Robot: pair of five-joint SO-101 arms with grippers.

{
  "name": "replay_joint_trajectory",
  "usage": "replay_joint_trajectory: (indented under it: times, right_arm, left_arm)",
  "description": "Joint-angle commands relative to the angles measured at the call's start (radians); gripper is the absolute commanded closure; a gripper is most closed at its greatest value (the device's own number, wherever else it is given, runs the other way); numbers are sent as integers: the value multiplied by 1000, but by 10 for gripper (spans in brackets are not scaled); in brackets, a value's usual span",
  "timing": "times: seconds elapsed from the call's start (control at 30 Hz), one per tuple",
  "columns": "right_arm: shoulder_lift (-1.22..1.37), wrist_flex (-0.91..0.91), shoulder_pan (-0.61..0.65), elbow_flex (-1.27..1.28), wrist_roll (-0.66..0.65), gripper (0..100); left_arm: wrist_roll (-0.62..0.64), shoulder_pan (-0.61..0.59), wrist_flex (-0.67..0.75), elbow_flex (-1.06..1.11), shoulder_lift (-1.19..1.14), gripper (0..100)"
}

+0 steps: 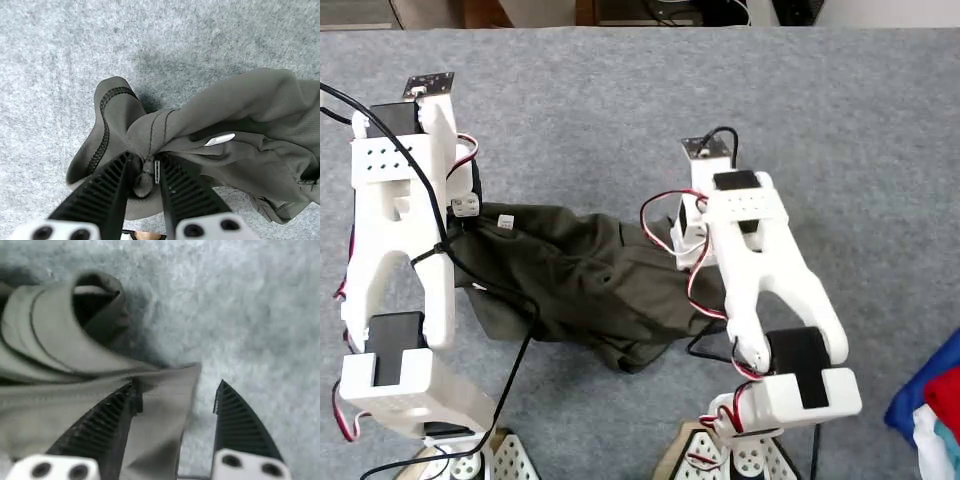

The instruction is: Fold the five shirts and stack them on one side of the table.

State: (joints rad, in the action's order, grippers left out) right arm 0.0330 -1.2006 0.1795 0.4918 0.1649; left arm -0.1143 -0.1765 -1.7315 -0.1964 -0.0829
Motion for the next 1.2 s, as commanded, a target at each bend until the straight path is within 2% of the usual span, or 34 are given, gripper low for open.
replay_joint_trajectory:
  times: [0.0, 0.17, 0.33, 0.4, 0.5, 0.67, 0.73, 1.0, 1.17]
  right_arm:
    - [31, 87, 12, 36, -6, 756]
    - [140, 158, -5, 47, -6, 757]
    - [174, 135, -59, -4, -6, 758]
    - [188, 130, -85, -5, -6, 793]
    - [200, 127, -102, -4, -6, 896]
    - [197, 129, -102, -12, -6, 993]
    - [197, 120, -104, -31, -6, 993]
    - [197, -137, -142, -329, -11, 995]
    - [194, -327, -163, -608, -84, 995]
  left_arm:
    - [-6, -3, -6, -3, 7, 982]
    - [-6, -3, -6, -3, 7, 982]
    - [-6, -3, -6, -3, 7, 982]
    - [-6, -3, -6, -3, 8, 982]
    - [-6, -5, -6, -3, 8, 982]
    - [-6, -5, -6, -3, 10, 982]
    - [-6, -5, -6, -5, 13, 982]
    - [-6, -21, -6, -20, 15, 982]
    - [0, -86, -6, -84, 15, 982]
